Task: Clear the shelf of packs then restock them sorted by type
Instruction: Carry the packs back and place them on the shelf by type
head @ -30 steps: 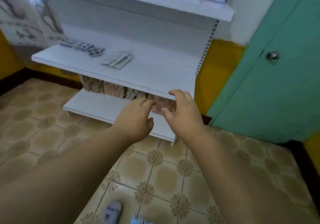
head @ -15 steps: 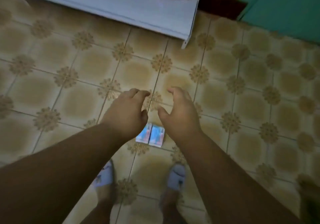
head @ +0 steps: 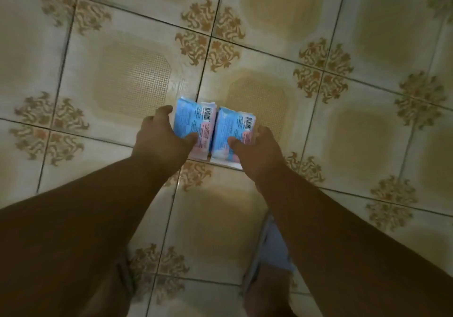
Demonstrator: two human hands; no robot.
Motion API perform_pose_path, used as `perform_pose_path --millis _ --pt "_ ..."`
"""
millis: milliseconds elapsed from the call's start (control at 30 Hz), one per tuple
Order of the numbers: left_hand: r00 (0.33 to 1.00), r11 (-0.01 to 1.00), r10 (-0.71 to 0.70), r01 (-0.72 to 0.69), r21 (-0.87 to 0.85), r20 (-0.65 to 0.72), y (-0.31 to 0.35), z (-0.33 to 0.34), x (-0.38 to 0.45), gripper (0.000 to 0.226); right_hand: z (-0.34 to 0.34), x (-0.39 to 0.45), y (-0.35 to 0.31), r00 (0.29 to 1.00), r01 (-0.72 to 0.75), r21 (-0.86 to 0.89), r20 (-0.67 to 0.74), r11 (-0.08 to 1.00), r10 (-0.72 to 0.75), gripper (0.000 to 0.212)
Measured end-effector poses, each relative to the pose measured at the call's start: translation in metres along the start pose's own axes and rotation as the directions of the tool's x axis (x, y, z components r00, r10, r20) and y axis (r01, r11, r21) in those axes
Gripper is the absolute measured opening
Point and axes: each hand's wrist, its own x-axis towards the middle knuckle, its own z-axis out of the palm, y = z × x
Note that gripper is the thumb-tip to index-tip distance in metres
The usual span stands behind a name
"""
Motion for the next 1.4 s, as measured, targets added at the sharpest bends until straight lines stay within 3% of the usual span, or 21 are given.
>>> perform_pose_path --millis 100,200,433,567,667,833,900,1033,1133,1233,1400 --pt "0.997 0.987 -0.067 0.071 -0.146 0.028 -0.003 0.025 0.025 0.069 0.020 0.028 0.015 1.000 -0.014 0.103 -0.024 0.995 0.017 0.053" --pt "0.996 0.985 -0.086 0.080 -0.153 -0.036 0.009 0.016 0.019 0.055 0.014 0.022 0.006 0.993 0.034 0.119 -0.115 0.992 -0.020 0.052" --pt "0.995 0.945 -0.036 0.004 -0.326 -0.092 0.111 -0.136 -0.115 0.047 -0.119 -0.129 -0.118 0.985 0.166 0.327 -0.109 0.930 -0.137 0.050" --pt "0.999 0.825 0.013 -0.037 -0.564 -0.046 0.196 -0.268 -0.219 0.039 -0.245 -0.248 -0.228 0.967 0.245 0.419 -0.040 0.874 -0.251 0.050" --pt "0.990 0.746 0.143 -0.104 -0.658 0.005 0.263 -0.352 -0.307 0.037 -0.336 -0.340 -0.303 0.923 0.328 0.475 0.024 0.816 -0.385 0.046" --pt "0.945 0.562 0.319 -0.246 -0.790 -0.068 0.359 -0.441 -0.410 0.035 -0.437 -0.450 -0.400 0.821 0.480 0.541 0.000 0.690 -0.571 0.026" --pt "0.914 0.491 0.398 -0.282 -0.824 -0.076 0.383 -0.467 -0.432 0.035 -0.456 -0.475 -0.430 0.785 0.493 0.596 0.009 0.634 -0.619 0.027" --pt "0.829 0.417 0.550 -0.373 -0.829 -0.096 0.423 -0.516 -0.464 0.062 -0.466 -0.516 -0.491 0.713 0.451 0.723 0.060 0.523 -0.698 0.040" --pt "0.771 0.362 0.632 -0.390 -0.847 -0.085 0.457 -0.558 -0.476 0.052 -0.466 -0.538 -0.541 0.687 0.436 0.777 0.038 0.454 -0.725 0.070" --pt "0.742 0.284 0.662 -0.374 -0.883 -0.102 0.489 -0.600 -0.476 0.053 -0.474 -0.555 -0.588 0.689 0.490 0.803 -0.119 0.339 -0.715 0.098" --pt "0.695 0.157 0.711 -0.302 -0.940 -0.105 0.538 -0.656 -0.478 0.044 -0.515 -0.581 -0.638 0.647 0.465 0.857 -0.159 0.221 -0.745 0.057"
